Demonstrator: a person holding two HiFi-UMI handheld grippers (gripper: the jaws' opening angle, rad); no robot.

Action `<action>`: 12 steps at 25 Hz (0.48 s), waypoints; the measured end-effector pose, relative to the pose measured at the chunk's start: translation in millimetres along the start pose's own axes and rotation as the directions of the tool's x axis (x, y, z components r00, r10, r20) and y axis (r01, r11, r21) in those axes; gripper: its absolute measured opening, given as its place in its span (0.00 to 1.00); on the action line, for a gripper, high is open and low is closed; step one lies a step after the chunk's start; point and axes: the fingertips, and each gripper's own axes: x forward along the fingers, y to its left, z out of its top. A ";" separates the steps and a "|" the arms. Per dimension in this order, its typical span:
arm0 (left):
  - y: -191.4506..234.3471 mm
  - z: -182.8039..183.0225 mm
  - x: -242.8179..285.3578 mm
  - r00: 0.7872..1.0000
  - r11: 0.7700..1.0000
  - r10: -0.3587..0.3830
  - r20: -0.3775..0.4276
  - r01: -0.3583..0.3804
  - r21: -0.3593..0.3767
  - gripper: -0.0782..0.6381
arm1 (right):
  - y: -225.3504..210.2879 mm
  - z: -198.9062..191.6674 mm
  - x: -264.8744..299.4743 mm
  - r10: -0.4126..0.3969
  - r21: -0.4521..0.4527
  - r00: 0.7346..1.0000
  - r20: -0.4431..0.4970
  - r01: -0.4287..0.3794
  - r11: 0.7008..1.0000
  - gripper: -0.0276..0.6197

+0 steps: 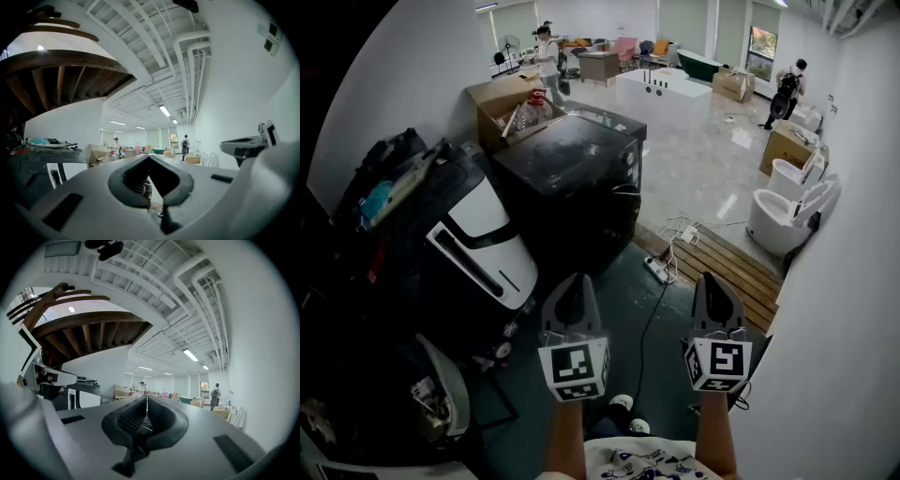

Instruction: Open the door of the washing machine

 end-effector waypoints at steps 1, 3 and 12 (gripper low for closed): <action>-0.7 1.0 1.3 1.000 1.000 0.000 0.002 0.000 0.001 0.11 | -1.3 0.4 0.9 0.000 0.000 1.000 0.001 0.000 1.000 0.08; -1.5 2.4 3.4 1.000 1.000 0.000 0.004 0.000 0.003 0.11 | -3.4 1.0 2.2 0.000 0.001 1.000 0.002 0.000 1.000 0.08; 1.3 -0.3 11.1 1.000 1.000 -0.005 -0.005 0.005 -0.013 0.11 | -2.1 -3.1 10.2 0.001 0.006 1.000 -0.006 -0.001 1.000 0.08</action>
